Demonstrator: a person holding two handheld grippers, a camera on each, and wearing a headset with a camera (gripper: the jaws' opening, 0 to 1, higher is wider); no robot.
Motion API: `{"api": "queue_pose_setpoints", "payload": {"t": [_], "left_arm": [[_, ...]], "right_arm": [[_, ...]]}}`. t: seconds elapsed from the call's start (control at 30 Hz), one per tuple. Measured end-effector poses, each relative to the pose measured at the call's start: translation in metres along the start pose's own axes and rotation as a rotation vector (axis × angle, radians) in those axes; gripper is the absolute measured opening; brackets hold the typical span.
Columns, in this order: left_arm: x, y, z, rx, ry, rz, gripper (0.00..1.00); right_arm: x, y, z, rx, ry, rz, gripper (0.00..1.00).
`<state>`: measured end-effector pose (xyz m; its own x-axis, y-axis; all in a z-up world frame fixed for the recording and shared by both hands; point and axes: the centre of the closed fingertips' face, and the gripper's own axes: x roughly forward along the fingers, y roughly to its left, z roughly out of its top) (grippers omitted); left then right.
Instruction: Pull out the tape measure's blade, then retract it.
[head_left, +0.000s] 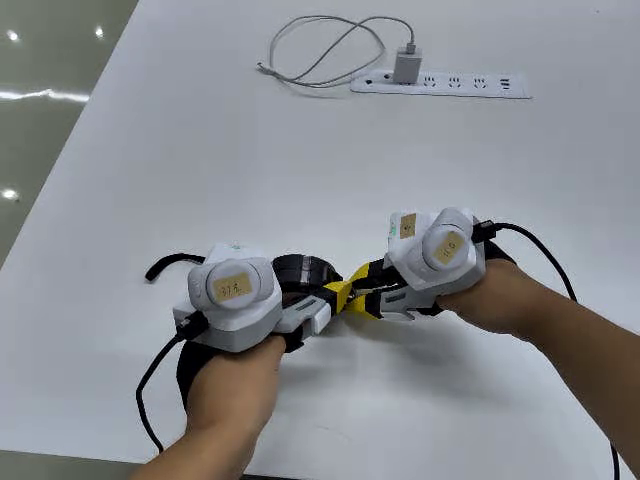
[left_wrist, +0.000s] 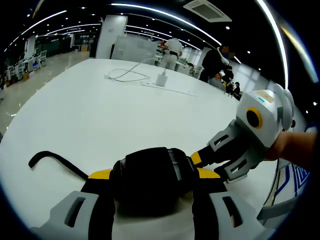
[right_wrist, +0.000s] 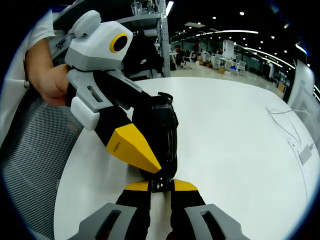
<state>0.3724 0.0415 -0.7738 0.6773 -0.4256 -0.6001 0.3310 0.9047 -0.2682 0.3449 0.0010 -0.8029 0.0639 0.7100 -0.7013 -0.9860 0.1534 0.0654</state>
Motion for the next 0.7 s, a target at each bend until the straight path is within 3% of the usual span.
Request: {"api": "queue_pose_setpoints", "payload": {"t": [0.47, 0.7], "left_arm": [[-0.0003, -0.0008, 0.0006, 0.013, -0.008, -0.004, 0.60], [0.0003, -0.0007, -0.0002, 0.011, 0.018, -0.008, 0.61]], "right_arm": [[0.0007, 0.0014, -0.0002, -0.009, 0.005, -0.004, 0.12], [0.0009, 0.0018, -0.0004, -0.001, 0.009, -0.002, 0.12]]}}
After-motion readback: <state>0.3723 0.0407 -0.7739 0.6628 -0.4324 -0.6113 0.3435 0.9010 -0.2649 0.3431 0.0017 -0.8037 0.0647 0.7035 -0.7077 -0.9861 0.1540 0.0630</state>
